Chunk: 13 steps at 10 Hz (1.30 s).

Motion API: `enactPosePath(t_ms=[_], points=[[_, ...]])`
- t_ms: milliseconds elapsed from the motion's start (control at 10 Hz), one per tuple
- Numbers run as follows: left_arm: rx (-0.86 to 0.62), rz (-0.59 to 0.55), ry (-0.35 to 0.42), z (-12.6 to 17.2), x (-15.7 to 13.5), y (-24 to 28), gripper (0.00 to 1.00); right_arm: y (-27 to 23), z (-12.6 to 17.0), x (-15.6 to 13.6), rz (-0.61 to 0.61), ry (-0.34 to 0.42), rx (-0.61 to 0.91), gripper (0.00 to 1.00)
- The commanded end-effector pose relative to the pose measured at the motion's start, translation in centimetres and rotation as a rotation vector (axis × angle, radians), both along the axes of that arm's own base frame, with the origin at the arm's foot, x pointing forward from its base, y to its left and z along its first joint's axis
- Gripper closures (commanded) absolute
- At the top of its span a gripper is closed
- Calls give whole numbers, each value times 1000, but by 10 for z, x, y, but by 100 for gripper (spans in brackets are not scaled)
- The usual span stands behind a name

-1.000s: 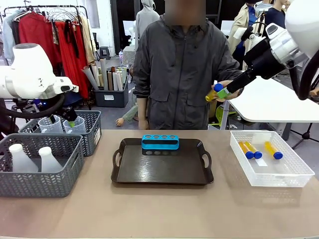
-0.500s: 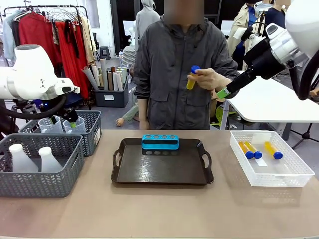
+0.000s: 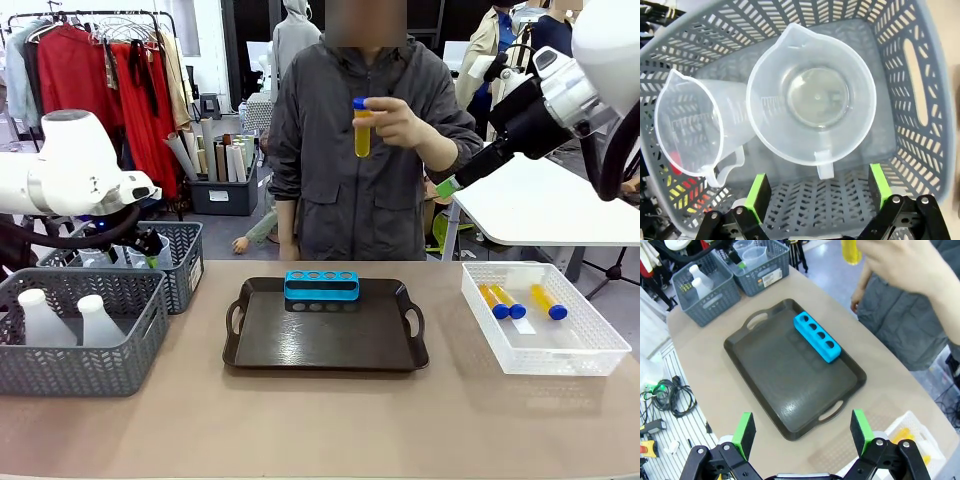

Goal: Prepare the laboratory tools.
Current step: Pick up one Large Measuring Cup and place it on the Handle tray.

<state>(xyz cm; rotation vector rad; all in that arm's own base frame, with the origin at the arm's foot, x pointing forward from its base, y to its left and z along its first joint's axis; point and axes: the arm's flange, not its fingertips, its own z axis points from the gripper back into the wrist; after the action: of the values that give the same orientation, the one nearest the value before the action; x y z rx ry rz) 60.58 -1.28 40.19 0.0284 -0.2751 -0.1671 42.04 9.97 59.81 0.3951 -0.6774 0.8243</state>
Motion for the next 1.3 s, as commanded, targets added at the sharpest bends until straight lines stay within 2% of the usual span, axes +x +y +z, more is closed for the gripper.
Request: enactPosePath(t_ms=[0, 200, 700, 800, 1000, 1200], points=[[-27, 22, -18, -8, 4, 2, 0, -1, 0, 0, 10, -2, -2, 0], [-14, -11, -23, -15, 3, 1, 0, -1, 0, 0, 10, -2, -2, 0], [36, 7, -40, -12, 1, 2, 96, -1, 0, 0, 10, -2, -2, 0], [39, 3, -37, -11, 0, 1, 100, -1, 0, 0, 10, -2, -2, 0], [35, -24, -38, -8, -5, 2, 100, -1, 0, 0, 10, -2, -2, 0], [1, -48, -55, 8, -11, 4, 100, -1, 0, 0, 10, -2, -2, 0]])
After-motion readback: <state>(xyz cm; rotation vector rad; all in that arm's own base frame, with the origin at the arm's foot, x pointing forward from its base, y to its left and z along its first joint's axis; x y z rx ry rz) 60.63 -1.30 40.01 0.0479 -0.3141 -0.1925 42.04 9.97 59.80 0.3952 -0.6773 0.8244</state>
